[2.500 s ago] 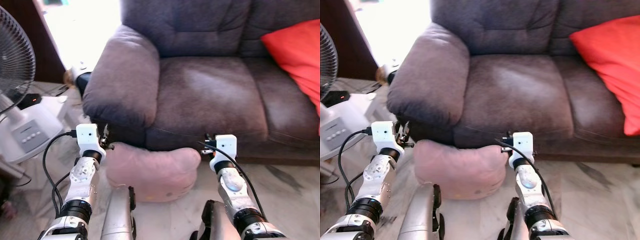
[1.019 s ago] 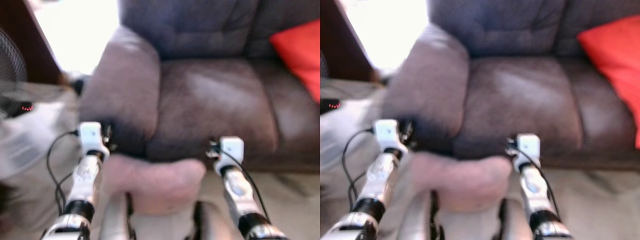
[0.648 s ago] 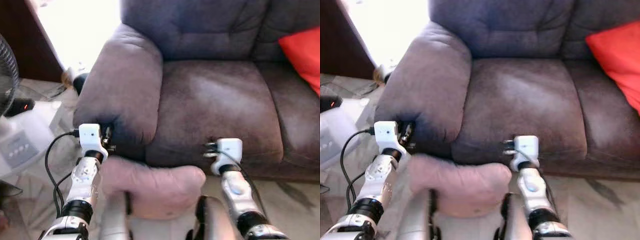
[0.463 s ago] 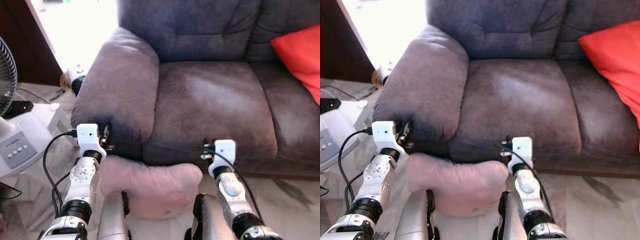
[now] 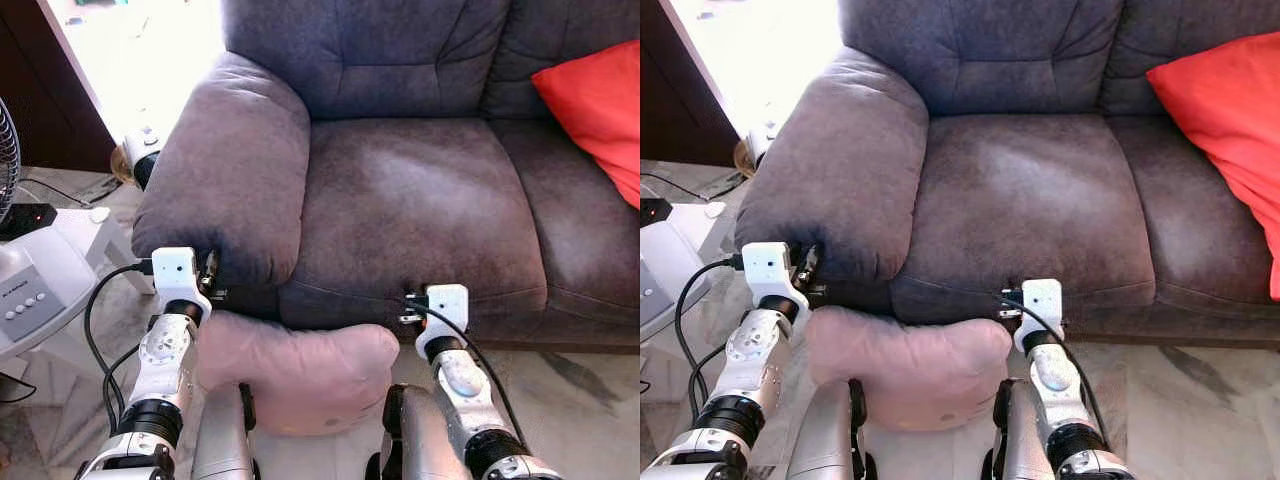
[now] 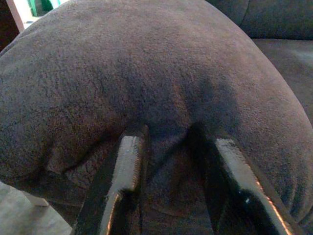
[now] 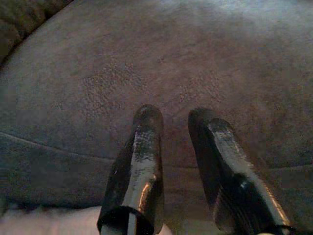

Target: Move the pillow to the sofa from floor

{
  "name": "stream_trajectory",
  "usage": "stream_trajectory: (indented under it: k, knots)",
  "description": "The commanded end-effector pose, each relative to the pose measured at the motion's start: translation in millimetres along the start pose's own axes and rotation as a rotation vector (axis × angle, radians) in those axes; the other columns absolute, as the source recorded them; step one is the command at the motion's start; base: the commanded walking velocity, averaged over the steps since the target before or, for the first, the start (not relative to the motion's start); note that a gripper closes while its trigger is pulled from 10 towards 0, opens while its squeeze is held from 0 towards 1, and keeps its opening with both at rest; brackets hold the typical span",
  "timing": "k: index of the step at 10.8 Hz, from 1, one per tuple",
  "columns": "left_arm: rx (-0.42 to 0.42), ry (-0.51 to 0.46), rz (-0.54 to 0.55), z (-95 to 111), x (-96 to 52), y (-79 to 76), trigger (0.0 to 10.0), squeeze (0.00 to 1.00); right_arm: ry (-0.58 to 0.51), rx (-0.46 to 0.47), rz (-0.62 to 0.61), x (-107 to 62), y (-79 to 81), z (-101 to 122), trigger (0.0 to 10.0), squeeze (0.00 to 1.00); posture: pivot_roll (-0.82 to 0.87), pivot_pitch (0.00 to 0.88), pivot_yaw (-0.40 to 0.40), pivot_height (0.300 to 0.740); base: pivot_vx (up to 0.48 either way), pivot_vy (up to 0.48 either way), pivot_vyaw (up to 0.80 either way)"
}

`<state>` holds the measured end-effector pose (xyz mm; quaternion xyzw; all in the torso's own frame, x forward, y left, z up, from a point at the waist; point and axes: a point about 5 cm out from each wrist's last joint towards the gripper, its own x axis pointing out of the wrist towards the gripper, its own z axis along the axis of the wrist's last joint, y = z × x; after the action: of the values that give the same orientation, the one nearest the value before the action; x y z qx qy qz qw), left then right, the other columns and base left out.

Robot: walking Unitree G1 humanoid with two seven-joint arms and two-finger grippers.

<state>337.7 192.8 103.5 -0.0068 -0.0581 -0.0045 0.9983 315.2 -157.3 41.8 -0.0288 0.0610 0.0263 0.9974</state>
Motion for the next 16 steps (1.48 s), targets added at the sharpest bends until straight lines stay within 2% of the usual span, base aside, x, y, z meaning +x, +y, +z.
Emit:
stream_trajectory:
  k: [1, 2, 4, 7, 8, 10, 11, 12, 13, 14, 16]
  knots:
    - [0.000, 0.025, 0.001, -4.3, -1.7, 0.7, 10.0, 0.00, 0.039, 0.015, 0.000, -4.9, 0.7, -9.4, 10.0, 0.00, 0.16, 0.170, 0.007, 0.531, 0.000, 0.000, 0.00]
    - [0.001, 0.025, 0.003, -4.2, -1.7, 1.3, 10.0, 0.00, 0.033, 0.015, 0.010, -4.7, 2.1, -8.7, 10.0, 0.00, 0.16, 0.173, 0.007, 0.508, 0.000, 0.000, 0.00]
    - [0.003, 0.022, 0.008, -4.0, -1.8, 2.1, 10.0, 0.00, 0.007, 0.026, 0.024, -4.3, 3.4, -5.6, 10.0, 0.00, 0.16, 0.175, 0.007, 0.503, 0.000, 0.000, 0.00]
    - [0.004, 0.022, 0.012, -3.6, -1.5, 3.3, 10.0, 0.00, 0.036, 0.039, 0.019, -3.3, 1.8, -7.2, 10.0, 0.00, 0.16, 0.179, 0.007, 0.503, 0.000, 0.000, 0.00]
    - [0.005, 0.025, 0.013, -3.8, -1.4, 3.7, 10.0, 0.00, 0.050, 0.117, 0.019, 0.1, 2.1, -4.8, 10.0, 0.00, 0.16, 0.181, 0.007, 0.503, 0.000, 0.000, 0.00]
    - [0.005, 0.032, 0.014, -4.7, -1.5, 4.0, 10.0, 0.00, 0.148, 0.173, 0.015, 7.7, 2.2, -5.2, 10.0, 0.00, 0.16, 0.183, 0.007, 0.503, 0.000, 0.000, 0.00]
    - [0.006, 0.035, 0.015, -4.9, -1.4, 4.3, 10.0, 0.00, 0.298, 0.112, 0.070, 7.3, 8.3, -16.5, 10.0, 0.00, 0.16, 0.183, 0.006, 0.503, 0.000, 0.000, 0.00]
    - [0.006, 0.040, 0.015, -5.5, -1.4, 4.2, 10.0, 0.00, 0.356, 0.093, 0.095, 4.7, 10.5, -23.1, 10.0, 0.00, 0.16, 0.183, 0.005, 0.503, 0.000, 0.000, 0.00]
    - [0.007, 0.047, 0.016, -6.3, -1.4, 4.2, 10.0, 0.00, 0.437, 0.166, 0.132, 0.4, 15.8, -31.6, 10.0, 0.00, 0.16, 0.183, 0.005, 0.503, 0.000, 0.000, 0.00]
    - [0.008, 0.052, 0.016, -7.2, -1.7, 4.2, 10.0, 0.00, 0.505, 0.177, 0.162, -4.7, 19.0, -39.7, 10.0, 0.00, 0.16, 0.183, 0.003, 0.503, 0.000, 0.000, 0.00]
    - [0.009, 0.059, 0.017, -8.6, -2.6, 4.7, 10.0, 0.00, 0.520, 0.191, 0.133, -5.5, 14.9, -41.1, 10.0, 0.00, 0.16, 0.183, 0.003, 0.503, 0.000, 0.000, 0.00]
